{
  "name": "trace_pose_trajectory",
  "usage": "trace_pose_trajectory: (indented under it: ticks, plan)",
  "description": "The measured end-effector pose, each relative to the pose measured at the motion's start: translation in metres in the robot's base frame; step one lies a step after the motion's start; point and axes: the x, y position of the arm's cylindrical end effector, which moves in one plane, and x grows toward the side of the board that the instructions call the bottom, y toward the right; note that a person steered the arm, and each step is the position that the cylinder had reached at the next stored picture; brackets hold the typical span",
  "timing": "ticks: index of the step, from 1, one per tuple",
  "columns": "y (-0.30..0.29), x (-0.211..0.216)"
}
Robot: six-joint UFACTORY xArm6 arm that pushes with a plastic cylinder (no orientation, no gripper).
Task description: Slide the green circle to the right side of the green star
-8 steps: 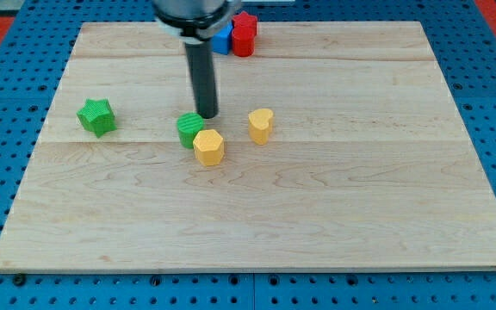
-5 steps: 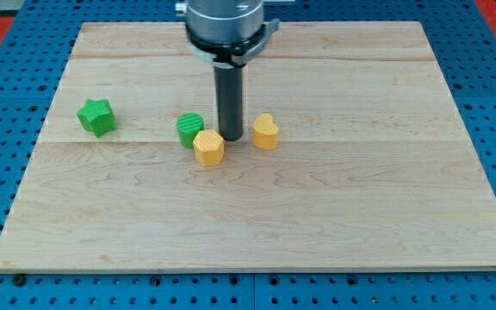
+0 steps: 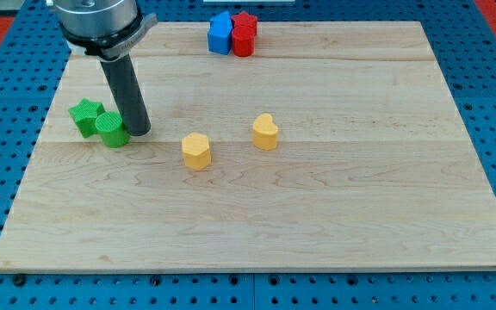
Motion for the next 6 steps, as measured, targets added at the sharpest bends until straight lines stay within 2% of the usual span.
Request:
trace_pose_trajectory:
  ticks: [2, 3, 6]
  plan:
    - [-0.003, 0.048]
    - [-0.026, 0.054]
    - [-0.036, 0.014]
